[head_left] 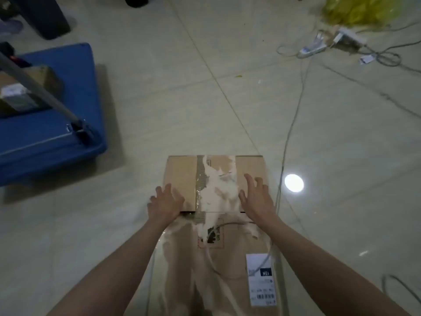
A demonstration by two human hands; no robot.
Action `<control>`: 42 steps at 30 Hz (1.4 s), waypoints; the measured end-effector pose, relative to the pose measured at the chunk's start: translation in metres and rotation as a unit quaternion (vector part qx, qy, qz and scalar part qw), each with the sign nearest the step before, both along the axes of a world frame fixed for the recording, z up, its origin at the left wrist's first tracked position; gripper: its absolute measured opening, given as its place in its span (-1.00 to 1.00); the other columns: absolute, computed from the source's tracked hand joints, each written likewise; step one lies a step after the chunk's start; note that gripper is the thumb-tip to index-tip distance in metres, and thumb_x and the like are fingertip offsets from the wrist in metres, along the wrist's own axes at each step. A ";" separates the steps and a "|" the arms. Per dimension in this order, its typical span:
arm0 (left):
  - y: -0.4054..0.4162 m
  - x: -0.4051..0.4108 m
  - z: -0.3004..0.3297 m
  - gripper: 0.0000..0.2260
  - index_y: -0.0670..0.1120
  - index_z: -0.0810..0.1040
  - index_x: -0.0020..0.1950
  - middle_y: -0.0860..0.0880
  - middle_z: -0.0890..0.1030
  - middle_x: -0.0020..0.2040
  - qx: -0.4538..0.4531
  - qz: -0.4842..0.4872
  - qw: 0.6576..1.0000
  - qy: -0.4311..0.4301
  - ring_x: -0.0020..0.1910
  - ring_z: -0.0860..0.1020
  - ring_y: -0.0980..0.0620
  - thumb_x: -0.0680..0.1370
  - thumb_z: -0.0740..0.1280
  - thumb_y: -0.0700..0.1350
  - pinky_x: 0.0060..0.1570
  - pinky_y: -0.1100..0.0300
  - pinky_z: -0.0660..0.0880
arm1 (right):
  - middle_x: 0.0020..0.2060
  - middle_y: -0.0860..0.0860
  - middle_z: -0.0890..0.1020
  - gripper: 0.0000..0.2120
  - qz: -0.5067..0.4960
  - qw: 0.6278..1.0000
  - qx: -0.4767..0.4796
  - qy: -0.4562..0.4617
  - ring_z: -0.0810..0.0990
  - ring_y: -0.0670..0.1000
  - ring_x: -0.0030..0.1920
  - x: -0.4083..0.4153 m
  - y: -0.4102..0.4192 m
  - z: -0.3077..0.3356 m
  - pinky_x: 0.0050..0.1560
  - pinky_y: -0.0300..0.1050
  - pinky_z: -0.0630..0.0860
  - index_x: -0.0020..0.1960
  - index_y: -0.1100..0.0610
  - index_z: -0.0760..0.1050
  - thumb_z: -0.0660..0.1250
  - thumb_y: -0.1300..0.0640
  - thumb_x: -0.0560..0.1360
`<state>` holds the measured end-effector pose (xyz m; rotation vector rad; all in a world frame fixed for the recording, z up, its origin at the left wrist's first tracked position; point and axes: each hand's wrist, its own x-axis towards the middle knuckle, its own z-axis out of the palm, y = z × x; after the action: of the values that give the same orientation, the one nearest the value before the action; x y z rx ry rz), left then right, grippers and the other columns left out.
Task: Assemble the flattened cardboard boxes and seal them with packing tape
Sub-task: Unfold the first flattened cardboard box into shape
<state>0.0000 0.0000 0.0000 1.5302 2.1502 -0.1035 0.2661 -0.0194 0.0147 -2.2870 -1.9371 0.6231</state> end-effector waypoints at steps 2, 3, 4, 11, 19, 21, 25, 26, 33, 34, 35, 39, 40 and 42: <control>0.002 -0.001 -0.021 -0.31 -0.14 0.17 0.47 -0.20 0.30 0.40 -0.053 0.093 0.993 -0.050 0.31 0.39 -0.30 0.52 0.32 0.21 0.28 -0.11 0.37 | 0.41 0.18 0.27 -0.48 -0.001 1.000 -0.018 0.003 0.42 0.24 0.22 0.001 0.001 -0.010 0.08 0.09 0.49 0.57 0.02 0.07 0.10 -0.03 0.66; 0.002 -0.002 -0.031 -0.21 -0.19 0.16 0.46 -0.23 0.29 0.40 -0.070 0.134 0.986 -0.076 0.33 0.38 -0.31 0.46 0.41 0.23 0.28 -0.11 0.37 | 0.41 0.17 0.26 -0.48 0.001 1.000 -0.023 0.003 0.42 0.24 0.22 0.002 0.002 -0.016 0.09 0.10 0.49 0.57 0.02 0.07 0.10 -0.03 0.66; 0.002 -0.003 -0.036 -0.12 -0.23 0.16 0.46 -0.25 0.29 0.40 -0.083 0.171 0.978 -0.086 0.35 0.36 -0.31 0.40 0.48 0.24 0.28 -0.10 0.37 | 0.41 0.17 0.26 -0.48 0.006 1.000 -0.030 0.005 0.43 0.24 0.21 0.003 0.002 -0.022 0.11 0.11 0.50 0.57 0.02 0.07 0.10 -0.03 0.66; 0.010 -0.017 -0.044 -0.34 -0.17 0.54 0.20 -0.19 0.61 0.19 -0.086 0.244 0.958 -0.125 0.22 0.53 -0.23 0.30 0.58 0.23 0.21 0.00 0.43 | 0.38 0.15 0.30 -0.51 0.005 0.999 -0.032 0.031 0.46 0.21 0.17 0.003 0.011 -0.038 0.11 0.17 0.52 0.53 0.01 0.10 0.10 -0.04 0.64; 0.071 -0.016 0.026 -0.67 -0.06 0.58 0.27 -0.12 0.67 0.14 0.116 0.144 0.955 -0.233 0.10 0.62 -0.18 0.52 0.42 -0.06 0.13 -0.03 0.56 | 0.42 0.15 0.27 -0.51 -0.041 0.995 0.026 0.091 0.38 0.26 0.29 0.006 0.054 -0.002 0.14 0.14 0.45 0.55 0.00 0.13 0.12 -0.01 0.65; 0.092 -0.024 0.052 -0.67 -0.05 0.60 0.22 -0.10 0.69 0.09 0.142 0.127 0.947 -0.260 0.05 0.64 -0.14 0.47 0.45 -0.05 0.10 -0.06 0.58 | 0.41 0.15 0.27 -0.52 -0.060 0.993 0.030 0.101 0.36 0.27 0.31 0.010 0.069 0.010 0.16 0.15 0.43 0.54 0.00 0.14 0.12 -0.01 0.64; 0.118 -0.040 0.094 -0.65 0.03 0.61 0.16 -0.05 0.71 0.01 0.185 0.096 0.925 -0.318 -0.04 0.67 -0.09 0.39 0.47 0.04 0.01 -0.15 0.62 | 0.41 0.21 0.29 -0.46 -0.181 0.968 0.027 0.171 0.34 0.31 0.34 0.020 0.089 0.021 0.29 0.18 0.36 0.54 0.04 0.13 0.18 -0.03 0.61; 0.119 -0.042 0.104 -0.68 0.03 0.60 0.17 -0.04 0.70 0.02 0.187 0.084 0.921 -0.331 -0.02 0.67 -0.08 0.43 0.47 0.02 0.03 -0.13 0.62 | 0.41 0.21 0.30 -0.41 -0.238 0.945 0.023 0.225 0.36 0.31 0.35 0.021 0.094 0.021 0.31 0.16 0.36 0.55 0.05 0.11 0.22 -0.06 0.60; 0.120 -0.072 0.126 -0.70 -0.12 0.53 0.29 -0.10 0.64 0.13 0.221 0.074 0.896 -0.377 0.06 0.62 -0.06 0.57 0.41 -0.13 0.00 0.14 0.58 | 0.04 0.04 0.66 -0.34 -0.308 0.833 -0.066 0.454 0.63 0.07 0.01 0.034 0.118 0.023 -0.03 -0.05 0.56 0.27 0.18 0.51 0.48 -0.27 0.38; 0.122 -0.075 0.127 -0.69 -0.12 0.53 0.29 -0.09 0.65 0.13 0.232 0.082 0.892 -0.379 0.08 0.63 -0.05 0.56 0.41 -0.11 0.02 0.14 0.57 | -0.03 0.03 0.69 -0.45 -0.281 0.833 -0.074 0.471 0.65 0.04 -0.05 0.033 0.120 0.027 -0.09 -0.06 0.58 0.18 0.15 0.55 0.52 -0.20 0.38; 0.125 -0.078 0.129 -0.68 -0.12 0.53 0.29 -0.08 0.65 0.14 0.243 0.091 0.888 -0.380 0.09 0.63 -0.05 0.56 0.42 -0.10 0.03 0.15 0.56 | -0.01 0.05 0.70 -0.51 -0.254 0.835 -0.078 0.482 0.66 0.04 -0.04 0.030 0.121 0.034 -0.06 -0.01 0.62 0.16 0.13 0.54 0.56 -0.11 0.37; 0.139 -0.074 0.157 -0.70 -0.15 0.52 0.28 -0.09 0.64 0.15 0.267 0.106 0.877 -0.385 0.12 0.61 -0.06 0.57 0.40 -0.10 0.14 0.07 0.55 | 0.13 0.18 0.62 -0.63 -0.240 0.843 0.013 0.481 0.60 0.12 0.08 0.019 0.135 0.068 0.16 0.09 0.55 0.18 0.15 0.41 0.45 0.34 0.45; 0.144 -0.071 0.170 -0.68 -0.16 0.51 0.30 -0.09 0.63 0.17 0.272 0.107 0.876 -0.384 0.14 0.59 -0.06 0.58 0.40 -0.10 0.16 0.06 0.53 | 0.12 0.14 0.61 -0.62 -0.245 0.850 0.052 0.464 0.60 0.12 0.10 0.016 0.138 0.084 0.15 0.05 0.55 0.23 0.16 0.40 0.41 0.34 0.48; 0.155 -0.064 0.205 -0.64 -0.18 0.48 0.34 -0.06 0.60 0.19 0.281 0.107 0.873 -0.384 0.14 0.57 -0.02 0.59 0.38 -0.09 0.14 0.11 0.50 | 0.08 0.06 0.59 -0.67 -0.240 0.873 0.136 0.403 0.56 0.11 0.08 0.014 0.146 0.127 0.08 -0.01 0.53 0.26 0.15 0.38 0.34 0.29 0.53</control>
<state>-0.0636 0.1546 0.2049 1.2603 1.7077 1.1069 0.2802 0.1269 0.1418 -1.7780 -0.9539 0.9500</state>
